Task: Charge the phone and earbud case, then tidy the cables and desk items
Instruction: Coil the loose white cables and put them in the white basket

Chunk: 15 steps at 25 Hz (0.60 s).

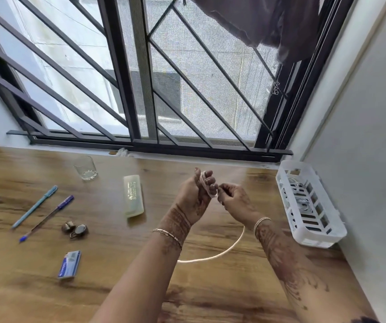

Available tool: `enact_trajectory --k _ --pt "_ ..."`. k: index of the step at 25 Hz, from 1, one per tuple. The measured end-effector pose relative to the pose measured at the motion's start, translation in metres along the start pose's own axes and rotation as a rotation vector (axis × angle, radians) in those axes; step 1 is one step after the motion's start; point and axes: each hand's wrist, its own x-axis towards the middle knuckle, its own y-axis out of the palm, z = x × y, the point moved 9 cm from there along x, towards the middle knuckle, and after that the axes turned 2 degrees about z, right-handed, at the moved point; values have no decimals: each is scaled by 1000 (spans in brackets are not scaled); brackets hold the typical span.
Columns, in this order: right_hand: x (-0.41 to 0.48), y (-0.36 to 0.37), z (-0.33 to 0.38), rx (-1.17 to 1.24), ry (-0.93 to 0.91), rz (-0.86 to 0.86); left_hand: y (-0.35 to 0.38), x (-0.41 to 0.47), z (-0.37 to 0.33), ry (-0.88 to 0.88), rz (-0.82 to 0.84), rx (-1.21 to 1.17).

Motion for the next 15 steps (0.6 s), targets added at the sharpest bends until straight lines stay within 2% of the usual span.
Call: enact_trajectory --k 4,6,8,11,13,15 --pt "-12 13 6 -63 55 140 -3 5 3 4 -60 59" --pt "-17 14 9 -91 101 195 -1 4 6 5 -92 160" --pt "-24 17 13 -85 168 273 -1 2 2 56 -127 393" --pt "-30 20 23 -101 216 378 -1 4 -11 277 -136 899" --pt "-30 16 29 -84 215 391 3 4 -15 408 -108 1199" --pt "-26 11 31 -76 208 370 -1 5 -13 421 -90 1422"
